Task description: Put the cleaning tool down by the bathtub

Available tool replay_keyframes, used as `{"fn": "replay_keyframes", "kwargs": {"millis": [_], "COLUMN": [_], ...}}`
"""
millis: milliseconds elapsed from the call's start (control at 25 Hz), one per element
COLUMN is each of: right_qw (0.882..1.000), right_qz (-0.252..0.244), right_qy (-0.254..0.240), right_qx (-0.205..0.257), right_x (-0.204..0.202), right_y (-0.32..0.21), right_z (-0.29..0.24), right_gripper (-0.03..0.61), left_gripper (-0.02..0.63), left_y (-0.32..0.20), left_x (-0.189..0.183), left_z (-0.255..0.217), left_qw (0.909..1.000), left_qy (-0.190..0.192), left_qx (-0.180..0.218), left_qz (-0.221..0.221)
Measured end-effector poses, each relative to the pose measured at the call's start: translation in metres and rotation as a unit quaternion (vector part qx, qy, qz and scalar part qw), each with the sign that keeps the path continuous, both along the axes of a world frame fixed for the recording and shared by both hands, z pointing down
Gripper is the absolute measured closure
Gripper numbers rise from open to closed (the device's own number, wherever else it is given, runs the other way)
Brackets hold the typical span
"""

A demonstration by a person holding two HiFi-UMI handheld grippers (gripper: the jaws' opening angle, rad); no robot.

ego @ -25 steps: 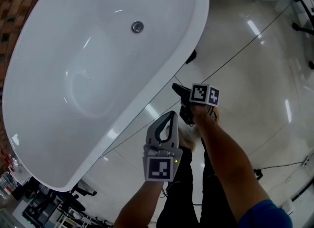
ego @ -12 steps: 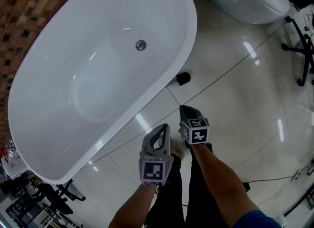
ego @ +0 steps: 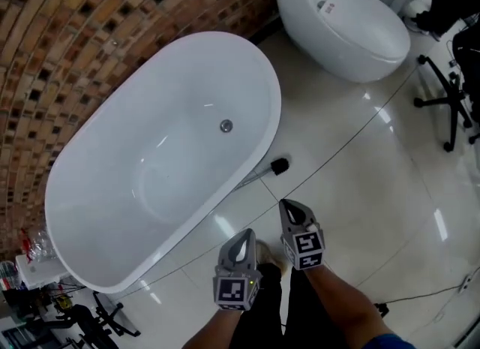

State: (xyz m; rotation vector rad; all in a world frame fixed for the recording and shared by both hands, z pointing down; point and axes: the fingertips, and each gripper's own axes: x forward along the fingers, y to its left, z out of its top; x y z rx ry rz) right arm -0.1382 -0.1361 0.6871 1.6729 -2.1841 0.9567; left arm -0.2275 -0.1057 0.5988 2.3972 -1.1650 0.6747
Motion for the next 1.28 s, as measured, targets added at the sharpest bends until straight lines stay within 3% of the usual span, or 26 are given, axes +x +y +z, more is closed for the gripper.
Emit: {"fn": "replay_keyframes", "kwargs": {"millis": [160,480,600,840,1040,1280], "right_qw": [0.999,0.996,0.995,0.991,0.988,0.989], "right_qz": [0.008,-0.011,-0.030,-0.037,-0.032,-0.016], "right_qy": [-0.007,0.019,0.018,0.024,0.040,0.044], "right_qx": [0.030,0.082,0.090,0.128,0.145,0.140], "right_x": [0.023,0.057,0.057,0.068,0.062,0.040], "right_y": [0.024,0.046,0.059,0.078,0.120,0.166], "right_z": [-0.072,-0.194,-0.234,-0.317,-0.359,-0.394], "right_gripper": [0.574,0.574,0.574,0.574,0.574,0.574], "left_gripper": [0.615,0.616,0.615,0.615,0.616,0.615], "left_y": [0.024,0.030,0.031,0.053,0.094,0.120], "left_x": [0.015,0.026,0.029,0.043,0.029,-0.013], "left_z": [-0.042,-0.127,-0.167,-0.241,-0.275,-0.313], "left_qw": [0.9998,0.9991,0.9979,0.9935,0.9912,0.9885], "left_qy": [0.018,0.037,0.047,0.080,0.086,0.091], "left_qx": [-0.006,0.020,0.036,0.078,0.100,0.119], "left_qz": [0.007,-0.010,-0.027,-0.019,0.008,-0.020]}}
